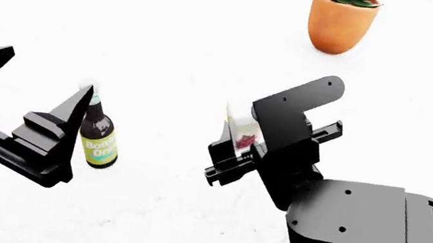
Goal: Move the drinks to the dining counter.
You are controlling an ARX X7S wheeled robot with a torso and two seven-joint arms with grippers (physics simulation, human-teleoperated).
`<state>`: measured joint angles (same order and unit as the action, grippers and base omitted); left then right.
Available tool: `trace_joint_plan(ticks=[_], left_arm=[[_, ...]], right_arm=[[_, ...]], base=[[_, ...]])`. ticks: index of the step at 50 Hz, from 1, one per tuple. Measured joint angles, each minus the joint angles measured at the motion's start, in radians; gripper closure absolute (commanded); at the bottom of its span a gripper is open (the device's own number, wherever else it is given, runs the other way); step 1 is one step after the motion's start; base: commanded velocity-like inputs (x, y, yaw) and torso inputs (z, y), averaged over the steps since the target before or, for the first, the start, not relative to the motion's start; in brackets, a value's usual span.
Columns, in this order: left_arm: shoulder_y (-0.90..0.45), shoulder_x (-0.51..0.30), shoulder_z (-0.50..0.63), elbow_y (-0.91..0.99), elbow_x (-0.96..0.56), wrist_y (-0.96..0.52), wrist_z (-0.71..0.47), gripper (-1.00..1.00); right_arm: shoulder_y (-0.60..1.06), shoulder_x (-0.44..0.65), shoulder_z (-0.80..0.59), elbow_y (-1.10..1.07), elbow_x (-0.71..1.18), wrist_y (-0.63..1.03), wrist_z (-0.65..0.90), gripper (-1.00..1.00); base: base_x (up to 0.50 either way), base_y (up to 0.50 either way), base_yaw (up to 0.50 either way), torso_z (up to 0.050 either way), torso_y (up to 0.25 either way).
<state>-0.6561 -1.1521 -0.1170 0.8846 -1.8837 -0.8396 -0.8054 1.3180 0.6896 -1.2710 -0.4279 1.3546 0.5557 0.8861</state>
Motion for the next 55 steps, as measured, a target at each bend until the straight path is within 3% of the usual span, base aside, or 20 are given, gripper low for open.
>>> trace_joint_plan(ticks=[29, 30, 55], left_arm=[[-0.074, 0.012, 0.066, -0.003, -0.017, -0.015, -0.012, -1.0], [-0.076, 0.013, 0.068, -0.003, -0.017, -0.015, -0.013, -1.0], [-0.076, 0.024, 0.08, -0.002, -0.005, -0.025, -0.012, -1.0]], right_arm=[[-0.045, 0.01, 0.008, 0.04, 0.001, -0.023, -0.026, 1.0], [-0.045, 0.011, 0.008, 0.038, 0.0, -0.022, -0.027, -1.0], [-0.022, 0.029, 0.019, 0.004, -0.04, 0.025, -0.004, -1.0]], base=[[0.0, 0.0, 0.0, 0.0, 0.001], [0.0, 0.0, 0.0, 0.0, 0.0], [0.0, 0.0, 0.0, 0.0, 0.0]])
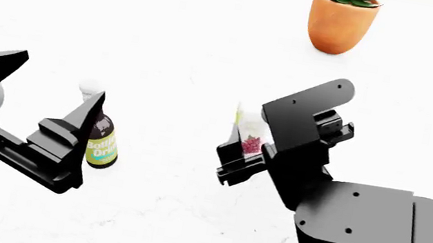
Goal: Move the drinks to the dining counter.
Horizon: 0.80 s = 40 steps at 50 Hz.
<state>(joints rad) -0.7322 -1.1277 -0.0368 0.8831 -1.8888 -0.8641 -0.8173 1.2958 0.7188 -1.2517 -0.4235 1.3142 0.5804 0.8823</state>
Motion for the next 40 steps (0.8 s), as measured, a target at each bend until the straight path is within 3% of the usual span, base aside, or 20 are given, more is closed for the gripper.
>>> trace_joint_plan(ticks=[16, 36, 40], left_arm=[[-0.012, -0.004, 0.002, 0.0, -0.012, 0.001, -0.005, -1.0], [0.018, -0.022, -0.055, 0.032, -0.043, 0.024, -0.016, -1.0], [0.03, -0.021, -0.067, 0.034, -0.04, 0.025, -0.016, -1.0]], right_arm=[[0.049, 0.047, 0.062, -0.104, 0.081, 0.004, 0.118, -1.0], [0.244, 0.032, 0.092, -0.265, 0.292, 0.133, 0.472, -1.0], [0.274, 0.03, 0.087, -0.279, 0.304, 0.16, 0.536, -1.0]], base=[[0.0, 0.0, 0.0, 0.0, 0.0], [0.0, 0.0, 0.0, 0.0, 0.0], [0.46, 0.04, 0.0, 0.0, 0.0]])
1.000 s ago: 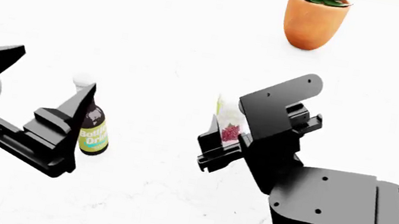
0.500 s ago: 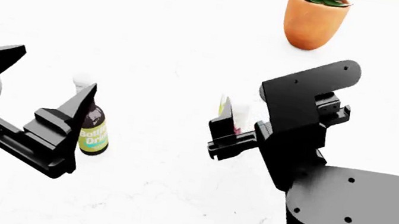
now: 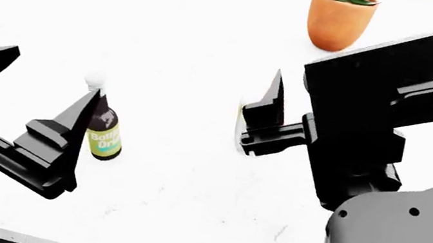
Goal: Move the drinks to the dining counter.
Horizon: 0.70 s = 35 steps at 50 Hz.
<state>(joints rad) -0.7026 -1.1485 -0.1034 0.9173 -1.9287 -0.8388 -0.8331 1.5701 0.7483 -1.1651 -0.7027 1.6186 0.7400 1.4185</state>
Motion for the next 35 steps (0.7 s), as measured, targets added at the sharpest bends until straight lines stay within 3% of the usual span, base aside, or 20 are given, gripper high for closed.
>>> trace_joint_plan(ticks=[25, 35], left_arm=[[0.03, -0.003, -0.038, 0.008, -0.001, -0.002, 0.006, -1.0], [0.026, -0.005, -0.037, 0.007, -0.004, -0.004, 0.005, -1.0]], right_arm=[[0.07, -0.021, -0.047, -0.008, 0.028, 0.055, 0.125, -1.0], [0.085, -0.02, -0.067, -0.017, 0.019, 0.049, 0.125, -1.0]], base=[[0.5, 0.04, 0.0, 0.0, 0.0], [0.37, 0.04, 0.42, 0.0, 0.0]])
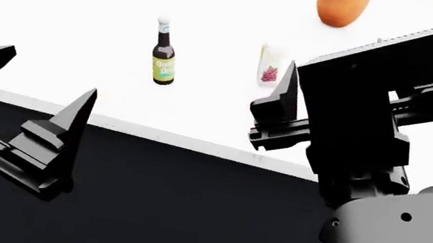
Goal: Move the drinks to the dining counter.
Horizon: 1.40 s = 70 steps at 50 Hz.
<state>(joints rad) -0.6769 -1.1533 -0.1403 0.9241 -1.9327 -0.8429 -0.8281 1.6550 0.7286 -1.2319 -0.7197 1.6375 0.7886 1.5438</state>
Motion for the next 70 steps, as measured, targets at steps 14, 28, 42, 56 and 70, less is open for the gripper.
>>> trace_joint_plan(ticks=[14, 28, 42, 56, 70], left_arm=[[0.001, 0.004, 0.0, 0.0, 0.003, -0.005, -0.001, -1.0], [-0.009, 0.006, 0.008, 0.0, 0.001, -0.01, -0.004, -1.0], [-0.024, 0.003, 0.014, -0.003, -0.006, -0.012, -0.007, -1.0], [-0.03, 0.006, 0.018, -0.003, -0.006, -0.016, -0.01, -1.0], [-0.032, 0.011, 0.023, -0.004, -0.002, -0.022, -0.011, -1.0]], right_arm=[[0.008, -0.006, -0.019, -0.009, -0.009, 0.007, -0.014, -1.0], [0.012, -0.008, -0.032, -0.012, -0.001, 0.015, -0.013, -1.0], [0.014, -0.013, -0.041, -0.011, 0.001, 0.019, -0.024, -1.0], [0.023, -0.024, -0.053, -0.005, -0.002, 0.03, -0.035, -1.0], [0.029, -0.028, -0.064, -0.015, -0.011, 0.042, -0.036, -1.0]], base=[[0.2, 0.03, 0.5, 0.0, 0.0], [0.1, 0.02, 0.5, 0.0, 0.0], [0.01, 0.0, 0.5, 0.001, 0.0], [0.0, 0.0, 0.5, 0.0, 0.0], [0.0, 0.0, 0.5, 0.0, 0.0]])
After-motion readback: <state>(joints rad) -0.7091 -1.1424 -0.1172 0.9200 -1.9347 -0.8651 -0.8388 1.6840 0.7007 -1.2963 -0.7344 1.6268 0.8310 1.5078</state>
